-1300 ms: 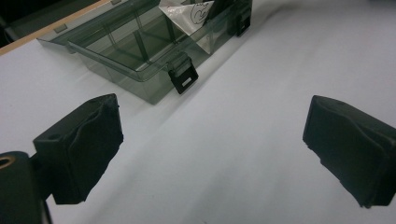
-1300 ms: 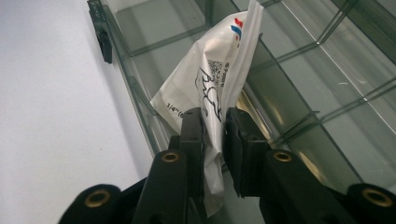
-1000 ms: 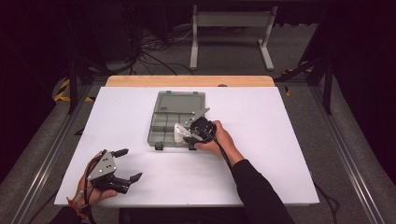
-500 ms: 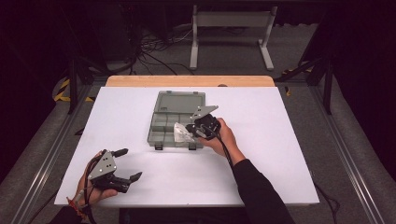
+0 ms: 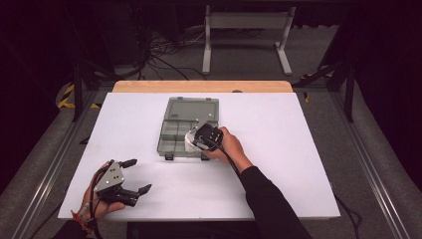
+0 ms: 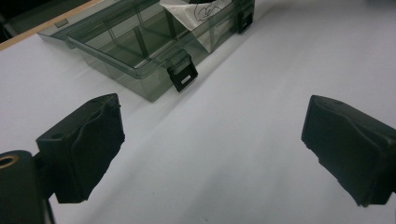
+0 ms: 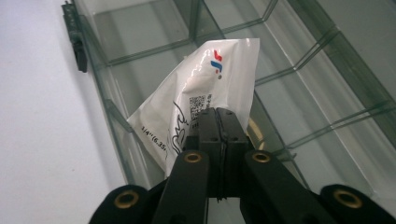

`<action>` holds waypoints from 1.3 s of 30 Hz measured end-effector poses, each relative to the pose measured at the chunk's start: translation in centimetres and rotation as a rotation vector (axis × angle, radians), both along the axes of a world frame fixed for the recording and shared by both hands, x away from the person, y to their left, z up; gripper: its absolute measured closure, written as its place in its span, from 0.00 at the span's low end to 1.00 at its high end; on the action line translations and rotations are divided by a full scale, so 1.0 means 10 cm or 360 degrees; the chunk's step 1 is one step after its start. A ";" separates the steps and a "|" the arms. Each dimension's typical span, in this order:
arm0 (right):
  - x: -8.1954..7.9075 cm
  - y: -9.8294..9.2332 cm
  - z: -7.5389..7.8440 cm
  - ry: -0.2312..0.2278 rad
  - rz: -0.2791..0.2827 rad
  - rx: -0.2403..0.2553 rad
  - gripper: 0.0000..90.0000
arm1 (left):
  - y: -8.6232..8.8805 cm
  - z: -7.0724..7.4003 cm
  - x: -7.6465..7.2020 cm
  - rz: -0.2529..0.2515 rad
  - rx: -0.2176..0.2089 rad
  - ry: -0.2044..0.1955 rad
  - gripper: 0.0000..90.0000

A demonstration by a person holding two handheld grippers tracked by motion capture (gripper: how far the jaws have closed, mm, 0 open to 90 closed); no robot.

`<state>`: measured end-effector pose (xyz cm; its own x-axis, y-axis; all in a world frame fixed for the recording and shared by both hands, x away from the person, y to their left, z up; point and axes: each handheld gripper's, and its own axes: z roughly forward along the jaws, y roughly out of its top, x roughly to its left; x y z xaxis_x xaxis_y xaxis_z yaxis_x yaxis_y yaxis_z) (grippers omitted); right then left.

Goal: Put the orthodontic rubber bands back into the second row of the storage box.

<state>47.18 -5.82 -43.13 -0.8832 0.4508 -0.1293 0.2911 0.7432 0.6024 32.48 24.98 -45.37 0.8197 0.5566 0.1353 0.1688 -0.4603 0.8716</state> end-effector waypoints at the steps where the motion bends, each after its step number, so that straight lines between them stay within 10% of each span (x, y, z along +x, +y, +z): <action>1: 0.00 0.00 0.00 0.0000 0.0000 0.0000 1.00 | 0.00 0.00 0.00 0.0000 0.0000 0.0000 0.07; 11: -0.01 0.02 -0.03 0.0036 0.0003 -0.0023 0.98 | -0.02 0.00 0.00 0.0015 0.0006 -0.0001 0.10; 39: -0.44 -0.68 0.33 -0.0385 -0.0137 0.0395 0.74 | -0.04 0.24 0.26 0.0131 0.0020 -0.0075 0.31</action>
<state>42.78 -12.65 -39.79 -0.7980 0.5660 -0.2073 0.1733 0.5448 0.8205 35.09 24.60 -42.95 0.7637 0.6200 0.1800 0.1653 -0.4574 0.8738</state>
